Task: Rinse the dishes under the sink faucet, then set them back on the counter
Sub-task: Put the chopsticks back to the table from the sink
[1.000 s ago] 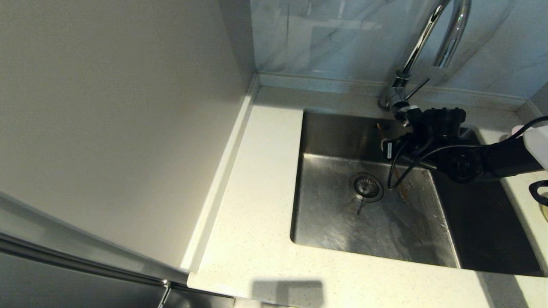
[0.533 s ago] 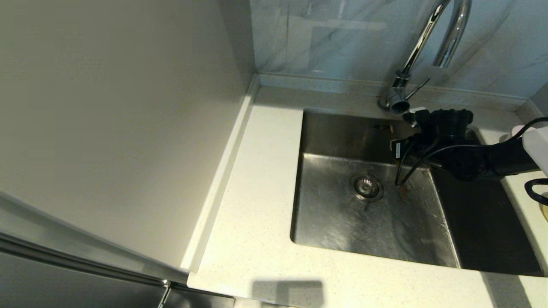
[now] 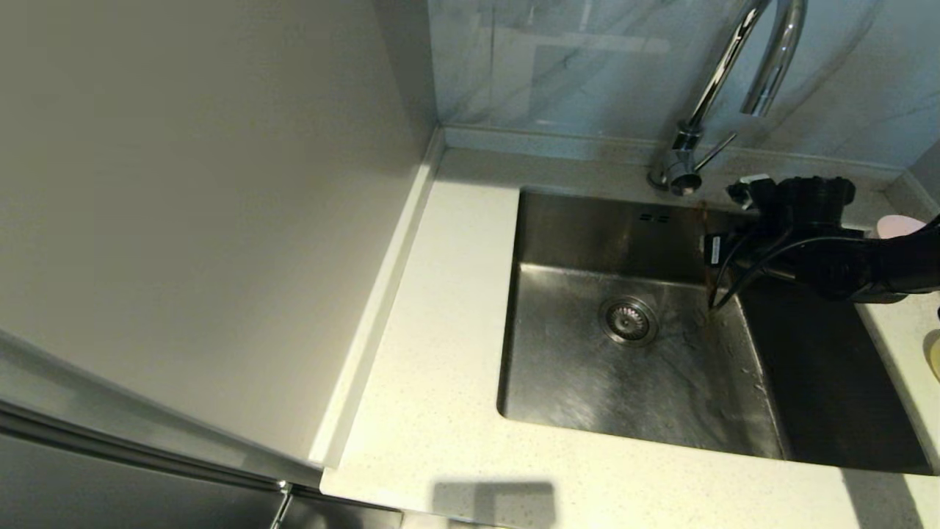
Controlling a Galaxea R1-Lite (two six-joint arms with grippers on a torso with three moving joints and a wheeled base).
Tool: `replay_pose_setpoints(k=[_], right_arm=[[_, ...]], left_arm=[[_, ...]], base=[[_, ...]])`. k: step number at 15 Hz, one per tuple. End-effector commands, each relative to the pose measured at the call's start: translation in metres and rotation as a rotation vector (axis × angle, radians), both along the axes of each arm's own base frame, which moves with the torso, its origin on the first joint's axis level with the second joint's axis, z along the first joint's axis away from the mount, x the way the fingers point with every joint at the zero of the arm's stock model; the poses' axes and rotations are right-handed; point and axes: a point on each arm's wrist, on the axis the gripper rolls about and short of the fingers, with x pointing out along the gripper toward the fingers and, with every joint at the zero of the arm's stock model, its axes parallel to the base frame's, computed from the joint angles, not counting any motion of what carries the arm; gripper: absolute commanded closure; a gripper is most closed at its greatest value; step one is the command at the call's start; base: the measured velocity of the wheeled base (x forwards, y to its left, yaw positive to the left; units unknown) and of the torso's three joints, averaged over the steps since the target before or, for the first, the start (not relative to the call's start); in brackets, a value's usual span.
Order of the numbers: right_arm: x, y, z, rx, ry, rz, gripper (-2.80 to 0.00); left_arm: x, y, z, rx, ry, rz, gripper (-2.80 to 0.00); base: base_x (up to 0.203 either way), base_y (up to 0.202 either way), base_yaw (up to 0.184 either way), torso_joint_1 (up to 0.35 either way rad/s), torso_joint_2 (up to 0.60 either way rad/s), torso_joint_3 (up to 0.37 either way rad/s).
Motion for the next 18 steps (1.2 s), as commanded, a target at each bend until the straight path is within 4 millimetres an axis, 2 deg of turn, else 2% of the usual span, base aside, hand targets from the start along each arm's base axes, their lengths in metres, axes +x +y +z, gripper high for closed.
replay_pose_setpoints(k=[1, 9, 12, 16, 17, 18], right_arm=[[-0.005, -0.009, 0.01, -0.003, -0.024, -0.019, 0.0], [-0.026, -0.032, 0.039, 0.003, -0.08, -0.047, 0.0], [-0.038, -0.033, 0.065, 0.088, -0.15, -0.074, 0.0], [-0.062, -0.032, 0.098, 0.1, -0.227, -0.09, 0.0], [-0.068, -0.035, 0.1, 0.102, -0.231, -0.104, 0.0], [-0.072, -0.036, 0.093, 0.105, -0.202, -0.119, 0.0]], left_arm=[[0.0, 0.0, 0.0, 0.0, -0.003, 0.001, 0.0], [0.0, 0.0, 0.0, 0.0, -0.003, 0.001, 0.0], [0.0, 0.0, 0.0, 0.0, -0.003, 0.001, 0.0], [0.0, 0.0, 0.0, 0.0, -0.003, 0.001, 0.0], [0.0, 0.0, 0.0, 0.0, -0.003, 0.001, 0.0], [0.0, 0.0, 0.0, 0.0, -0.003, 0.001, 0.0]], base=[[0.0, 0.0, 0.0, 0.0, 0.0, 0.0], [0.0, 0.0, 0.0, 0.0, 0.0, 0.0], [0.0, 0.0, 0.0, 0.0, 0.0, 0.0], [0.0, 0.0, 0.0, 0.0, 0.0, 0.0], [0.0, 0.0, 0.0, 0.0, 0.0, 0.0], [0.0, 0.0, 0.0, 0.0, 0.0, 0.0]])
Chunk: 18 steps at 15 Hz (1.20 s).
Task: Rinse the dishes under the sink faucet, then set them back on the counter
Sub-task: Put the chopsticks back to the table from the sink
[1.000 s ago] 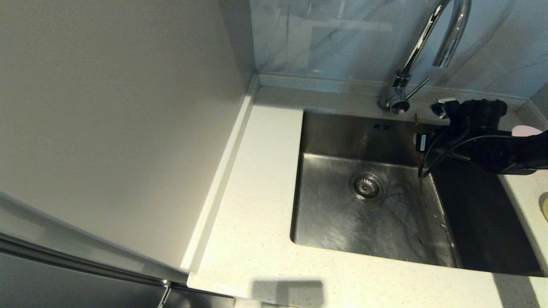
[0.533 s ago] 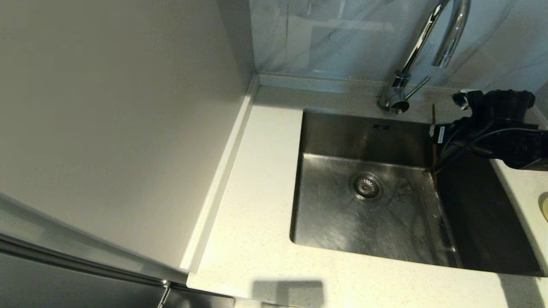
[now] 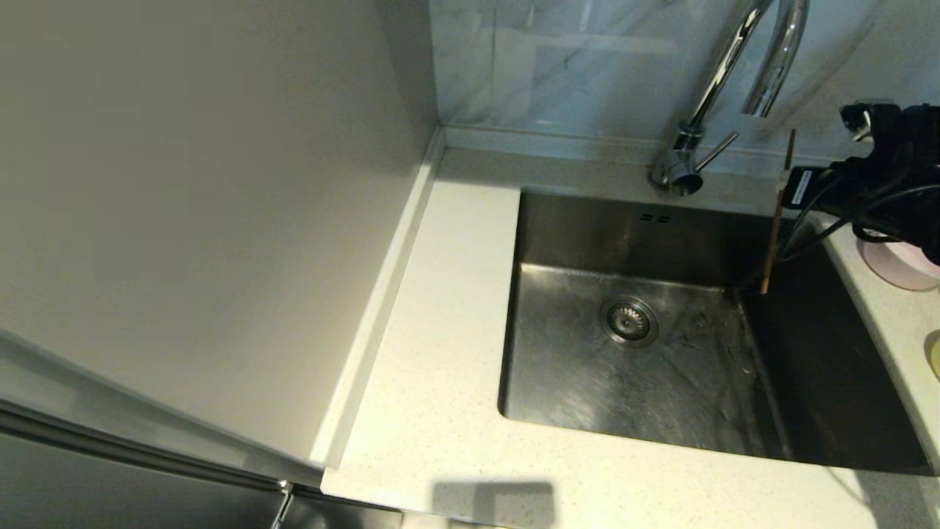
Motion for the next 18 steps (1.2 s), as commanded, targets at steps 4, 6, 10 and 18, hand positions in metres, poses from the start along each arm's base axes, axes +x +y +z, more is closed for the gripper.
replay_pose_setpoints(k=[4, 6, 10, 18], right_arm=[[-0.041, -0.005, 0.017, -0.039, -0.064, -0.074, 0.0], [-0.059, -0.005, 0.031, -0.054, -0.098, -0.118, 0.0], [-0.086, 0.001, 0.055, -0.145, -0.155, -0.129, 0.0], [-0.116, 0.009, 0.059, -0.562, -0.101, -0.091, 0.0]], left_arm=[[0.0, 0.0, 0.0, -0.001, -0.003, 0.0, 0.0], [0.0, 0.0, 0.0, -0.001, -0.003, 0.0, 0.0], [0.0, 0.0, 0.0, -0.001, -0.003, 0.0, 0.0], [0.0, 0.0, 0.0, -0.001, -0.003, 0.0, 0.0]], base=[[0.0, 0.0, 0.0, 0.0, 0.0, 0.0], [0.0, 0.0, 0.0, 0.0, 0.0, 0.0], [0.0, 0.0, 0.0, 0.0, 0.0, 0.0], [0.0, 0.0, 0.0, 0.0, 0.0, 0.0]])
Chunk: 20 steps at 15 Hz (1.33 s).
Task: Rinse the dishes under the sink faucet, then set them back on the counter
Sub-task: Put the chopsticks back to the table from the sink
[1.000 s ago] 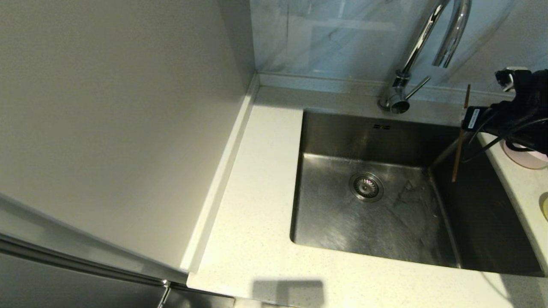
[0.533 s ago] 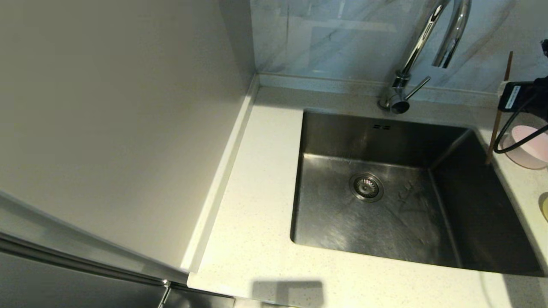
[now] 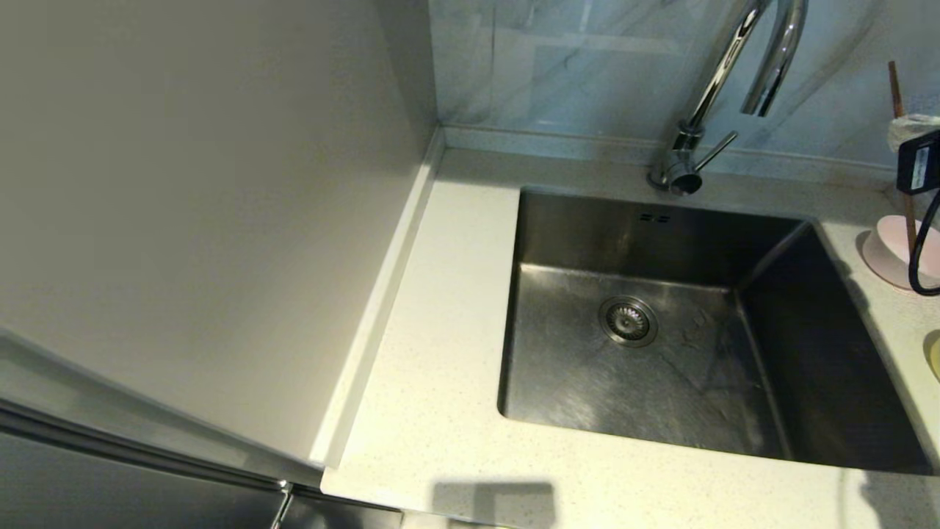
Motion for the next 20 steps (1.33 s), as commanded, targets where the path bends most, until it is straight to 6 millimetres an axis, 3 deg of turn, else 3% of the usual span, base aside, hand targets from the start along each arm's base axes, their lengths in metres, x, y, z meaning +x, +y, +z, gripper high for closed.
replay_pose_setpoints(k=[1, 4, 8, 15, 20], right_arm=[[-0.004, -0.005, -0.004, -0.089, 0.036, -0.031, 0.0], [-0.005, -0.016, -0.019, -0.204, 0.183, -0.079, 0.0], [-0.012, -0.014, -0.015, -0.197, 0.217, -0.073, 0.0], [-0.044, -0.005, 0.023, -0.114, 0.595, -0.16, 0.0], [-0.015, -0.021, -0.002, 0.011, 0.705, -0.34, 0.0]], left_arm=[[0.0, 0.0, 0.0, -0.001, -0.004, 0.001, 0.0], [0.0, 0.0, 0.0, -0.001, -0.004, 0.001, 0.0], [0.0, 0.0, 0.0, -0.001, -0.004, 0.001, 0.0], [0.0, 0.0, 0.0, -0.001, -0.004, 0.001, 0.0], [0.0, 0.0, 0.0, -0.001, -0.004, 0.001, 0.0]], base=[[0.0, 0.0, 0.0, 0.0, 0.0, 0.0], [0.0, 0.0, 0.0, 0.0, 0.0, 0.0], [0.0, 0.0, 0.0, 0.0, 0.0, 0.0], [0.0, 0.0, 0.0, 0.0, 0.0, 0.0], [0.0, 0.0, 0.0, 0.0, 0.0, 0.0]])
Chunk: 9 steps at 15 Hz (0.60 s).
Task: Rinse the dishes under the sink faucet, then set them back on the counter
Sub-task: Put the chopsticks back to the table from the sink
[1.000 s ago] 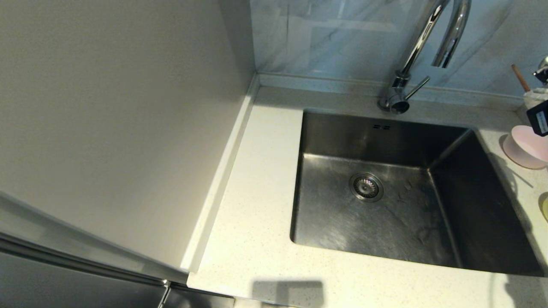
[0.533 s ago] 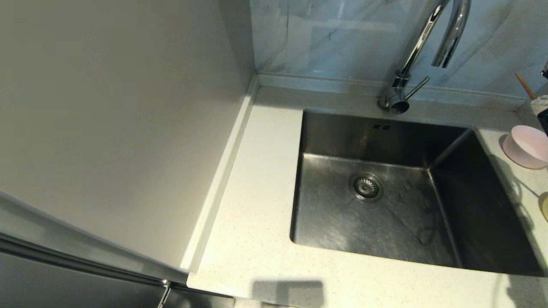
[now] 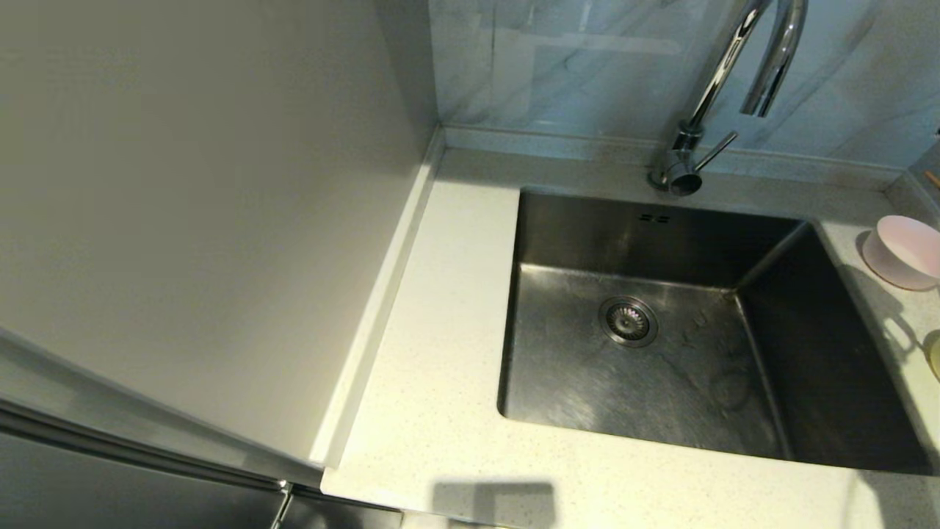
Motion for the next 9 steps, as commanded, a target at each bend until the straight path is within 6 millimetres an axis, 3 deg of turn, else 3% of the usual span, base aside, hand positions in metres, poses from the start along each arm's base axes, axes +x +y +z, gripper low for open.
replay_pose_setpoints(k=[1, 9], right_arm=[[0.015, -0.009, -0.014, 0.03, 0.041, -0.036, 0.0], [0.048, -0.029, -0.031, 0.043, -0.043, -0.089, 0.0]], left_arm=[[0.0, 0.0, 0.0, 0.0, -0.003, 0.0, 0.0], [0.0, 0.0, 0.0, 0.0, -0.003, 0.0, 0.0]], base=[[0.0, 0.0, 0.0, 0.0, 0.0, 0.0], [0.0, 0.0, 0.0, 0.0, 0.0, 0.0]])
